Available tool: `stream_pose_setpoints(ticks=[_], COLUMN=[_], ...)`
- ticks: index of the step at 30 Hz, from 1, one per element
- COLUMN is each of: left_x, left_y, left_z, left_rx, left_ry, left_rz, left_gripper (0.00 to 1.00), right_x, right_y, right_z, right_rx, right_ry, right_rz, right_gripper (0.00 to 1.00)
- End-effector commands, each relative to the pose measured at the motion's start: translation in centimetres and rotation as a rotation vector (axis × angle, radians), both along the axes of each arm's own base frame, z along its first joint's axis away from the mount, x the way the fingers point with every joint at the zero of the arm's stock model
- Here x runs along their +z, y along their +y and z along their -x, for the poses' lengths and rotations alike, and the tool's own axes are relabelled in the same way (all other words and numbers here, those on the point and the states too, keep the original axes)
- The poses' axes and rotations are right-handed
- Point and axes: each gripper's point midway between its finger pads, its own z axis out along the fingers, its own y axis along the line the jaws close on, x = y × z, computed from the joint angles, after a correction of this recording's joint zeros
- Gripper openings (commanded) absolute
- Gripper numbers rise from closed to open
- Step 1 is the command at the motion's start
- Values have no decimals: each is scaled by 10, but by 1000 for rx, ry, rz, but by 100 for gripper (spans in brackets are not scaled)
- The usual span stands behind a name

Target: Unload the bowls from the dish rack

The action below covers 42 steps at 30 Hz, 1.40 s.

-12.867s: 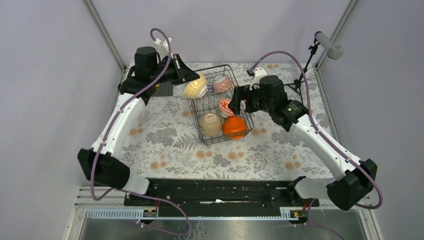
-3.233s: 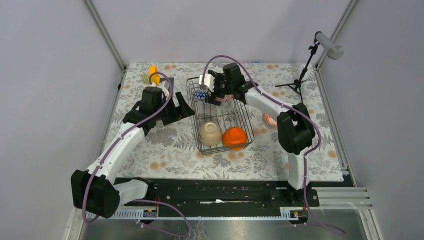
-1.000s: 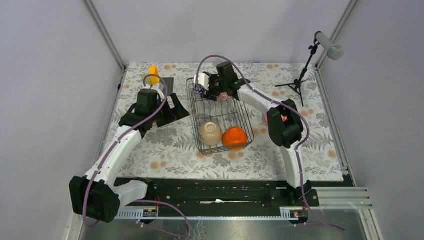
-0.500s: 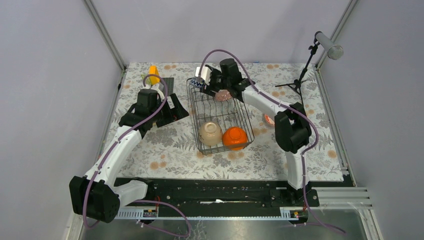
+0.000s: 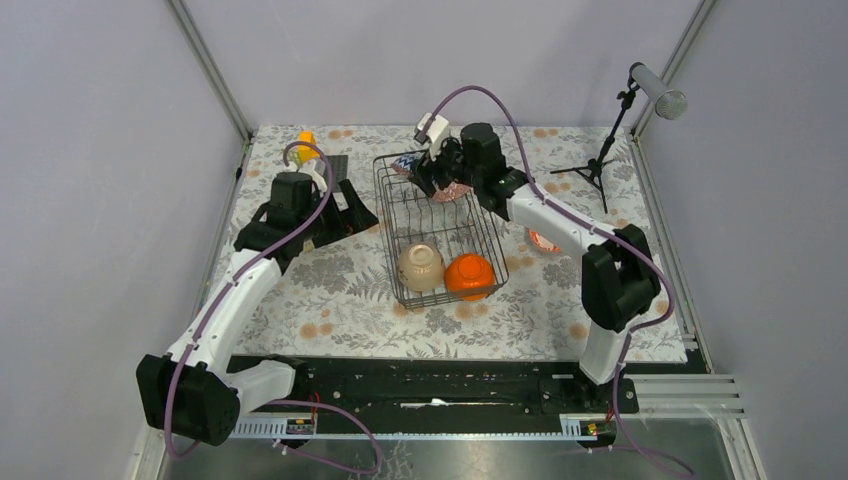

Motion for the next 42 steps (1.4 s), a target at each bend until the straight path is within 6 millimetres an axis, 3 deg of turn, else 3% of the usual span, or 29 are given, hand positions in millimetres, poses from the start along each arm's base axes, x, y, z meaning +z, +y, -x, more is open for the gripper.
stream_pose_setpoints(ticks=[1, 8, 13, 16, 21, 24, 28, 32, 39, 42], left_x=[32, 30, 25, 23, 19, 20, 18, 15, 15, 15], left_y=[-6, -14, -16, -15, -15, -15, -15, -16, -22, -25], left_z=[-13, -14, -12, -11, -10, -12, -15, -16, -19, -18], left_rx=[-16, -32, -40, -42, -58, -69, -69, -66, -67, -66], left_ry=[-88, -74, -59, -57, -44, -48, -38, -24, -20, -19], left_rz=[44, 88, 93, 85, 69, 56, 49, 54, 97, 117], left_gripper=[94, 94, 94, 94, 94, 94, 94, 94, 92, 92], right_x=[64, 40, 0, -2, -1, -13, -24, -34, -44, -57], right_y=[-2, -11, -12, -14, -30, -42, -65, -99, -120, -132], right_z=[9, 24, 25, 26, 31, 41, 53, 69, 94, 100], right_rx=[-141, -262, -315, -324, -362, -402, -565, -852, -1054, -1185], right_ry=[91, 329, 464, 477, 473, 541, 654, 794, 919, 963], right_rz=[-291, -391, -297, -285, -273, -229, -187, -209, -287, -299], right_gripper=[46, 41, 40, 42, 56, 67, 67, 67, 70, 65])
